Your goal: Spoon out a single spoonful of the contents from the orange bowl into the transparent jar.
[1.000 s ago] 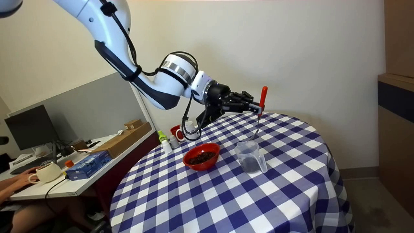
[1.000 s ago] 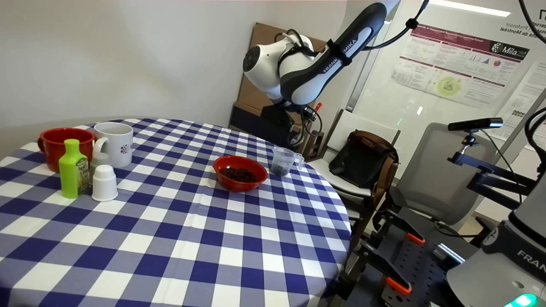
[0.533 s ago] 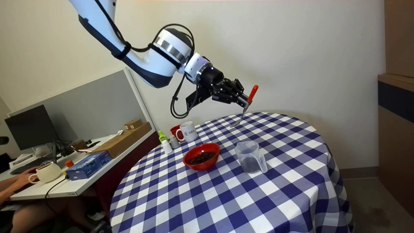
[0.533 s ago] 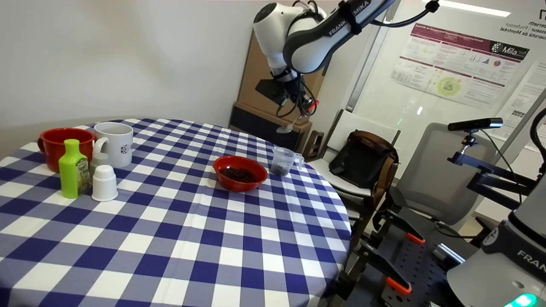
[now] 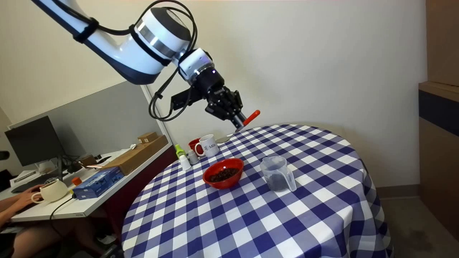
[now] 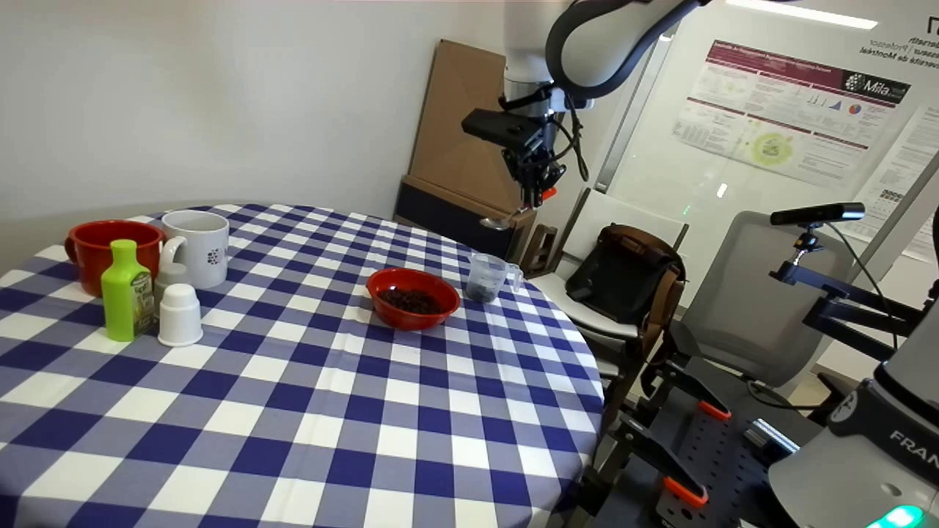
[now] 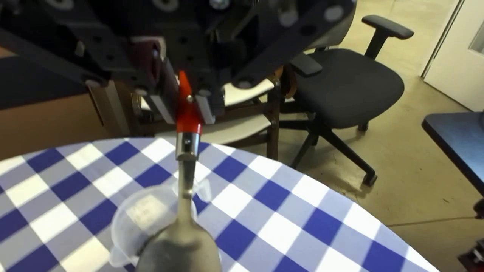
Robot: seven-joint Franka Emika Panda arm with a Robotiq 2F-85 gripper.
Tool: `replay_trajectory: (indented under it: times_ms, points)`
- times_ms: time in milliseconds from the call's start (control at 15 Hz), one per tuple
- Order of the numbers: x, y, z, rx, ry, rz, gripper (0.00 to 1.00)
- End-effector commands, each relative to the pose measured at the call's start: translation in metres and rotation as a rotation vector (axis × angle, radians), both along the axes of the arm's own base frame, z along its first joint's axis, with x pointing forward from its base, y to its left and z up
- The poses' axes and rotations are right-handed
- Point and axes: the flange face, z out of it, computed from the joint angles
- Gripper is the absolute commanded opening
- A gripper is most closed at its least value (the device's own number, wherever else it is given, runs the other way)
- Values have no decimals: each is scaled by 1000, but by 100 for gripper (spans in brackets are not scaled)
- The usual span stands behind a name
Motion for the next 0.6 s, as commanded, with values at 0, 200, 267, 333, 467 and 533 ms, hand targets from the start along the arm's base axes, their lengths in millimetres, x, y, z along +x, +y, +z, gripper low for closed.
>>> replay_trajectory:
  times_ms: [0,200,267,333,467,533]
  points:
    - [-61,24,-17,151,22,107,7]
    - [-88,36,-41,261,30,187,7]
    - [-93,35,-52,297,30,214,7]
    - [-97,35,-60,321,36,239,7]
    - [-103,30,-81,369,55,266,7]
    - [-106,26,-91,382,65,269,7]
